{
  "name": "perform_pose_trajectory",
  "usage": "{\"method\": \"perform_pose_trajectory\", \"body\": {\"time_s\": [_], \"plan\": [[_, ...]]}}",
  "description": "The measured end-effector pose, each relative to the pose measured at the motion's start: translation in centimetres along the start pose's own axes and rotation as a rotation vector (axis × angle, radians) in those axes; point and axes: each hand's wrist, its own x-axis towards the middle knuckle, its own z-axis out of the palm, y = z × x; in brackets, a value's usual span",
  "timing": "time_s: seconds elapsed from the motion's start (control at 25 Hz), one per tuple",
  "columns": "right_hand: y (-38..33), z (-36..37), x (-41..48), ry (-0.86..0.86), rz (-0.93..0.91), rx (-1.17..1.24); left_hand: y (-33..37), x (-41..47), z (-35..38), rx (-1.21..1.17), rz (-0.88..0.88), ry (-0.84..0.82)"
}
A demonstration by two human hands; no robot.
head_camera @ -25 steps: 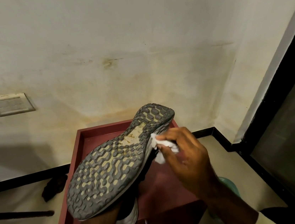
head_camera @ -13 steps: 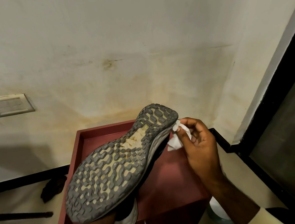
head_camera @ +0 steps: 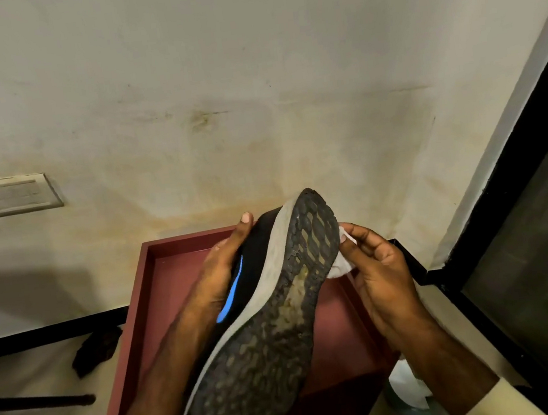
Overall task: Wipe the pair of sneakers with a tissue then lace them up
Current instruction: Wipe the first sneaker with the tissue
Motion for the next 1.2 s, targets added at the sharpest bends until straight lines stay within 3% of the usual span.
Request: {"method": "perform_pose_trajectory", "body": {"time_s": [0.24, 0.4, 0.56, 0.8, 0.96, 1.2], "plan": [[-1.7, 0.3, 0.2, -0.036, -0.002, 0.157, 0.1, -1.2, 1.2, -0.006, 0.148, -0.125], [-2.9, -0.1, 0.4, -0.050, -0.042, 0.207, 0.7, -1.3, 1.6, 0.123, 0.410, -0.235], [-2.6, -0.4, 0.6, 0.063, -0.151, 0.155, 0.7, -0.5, 1.8, 0.262, 0.666, -0.285], [-4.0, -0.1, -0.4, 0.244, -0.641, -0.232, -0.1, 0.3, 2.0, 0.400, 0.828, -0.153], [-5.3, -0.6, -0.9, 0.182, -0.871, -0.482, -1.1, 1.5, 1.9, 0.806, 1.113, -0.056], [-4.0, -0.9, -1.0, 0.021, -0.822, -0.819, -3.0, 2.5, 0.9, 1.126, 1.170, -0.023]]}}
